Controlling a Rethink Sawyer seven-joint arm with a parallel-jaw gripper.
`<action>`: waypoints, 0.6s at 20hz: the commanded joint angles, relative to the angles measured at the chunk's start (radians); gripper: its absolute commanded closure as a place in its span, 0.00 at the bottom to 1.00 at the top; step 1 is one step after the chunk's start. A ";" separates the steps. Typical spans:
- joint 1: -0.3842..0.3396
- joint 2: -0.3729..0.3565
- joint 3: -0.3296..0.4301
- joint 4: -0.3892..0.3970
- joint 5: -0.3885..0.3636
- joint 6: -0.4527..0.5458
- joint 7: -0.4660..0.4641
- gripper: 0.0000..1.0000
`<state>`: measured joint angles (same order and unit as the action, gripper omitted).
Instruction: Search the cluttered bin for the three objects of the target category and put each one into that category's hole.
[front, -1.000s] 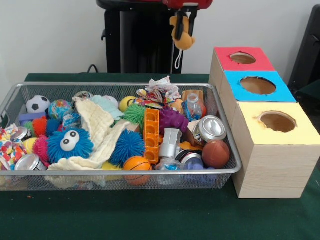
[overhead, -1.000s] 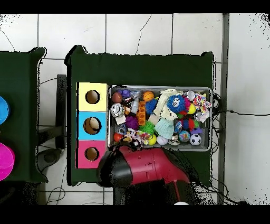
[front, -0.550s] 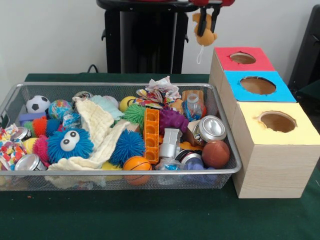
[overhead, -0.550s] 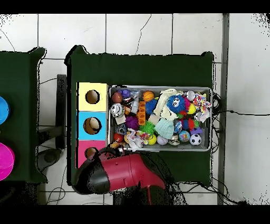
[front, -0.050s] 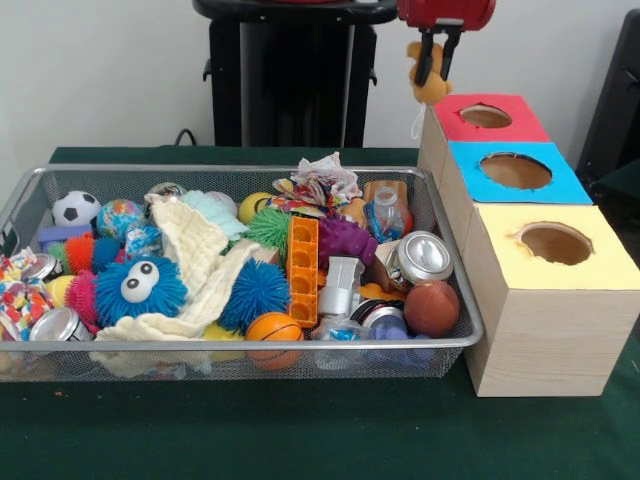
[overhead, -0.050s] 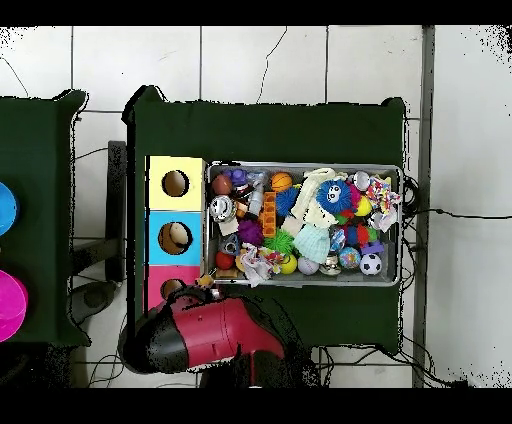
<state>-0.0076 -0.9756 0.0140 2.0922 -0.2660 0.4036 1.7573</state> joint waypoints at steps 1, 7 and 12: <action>0.031 0.094 -0.054 -0.012 0.058 -0.085 0.276 1.00; 0.086 0.078 -0.085 -0.036 0.095 -0.038 0.294 1.00; 0.135 0.100 -0.113 -0.033 0.129 -0.063 0.310 1.00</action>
<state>0.0947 -0.9180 -0.0636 2.0920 -0.2044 0.3560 1.7957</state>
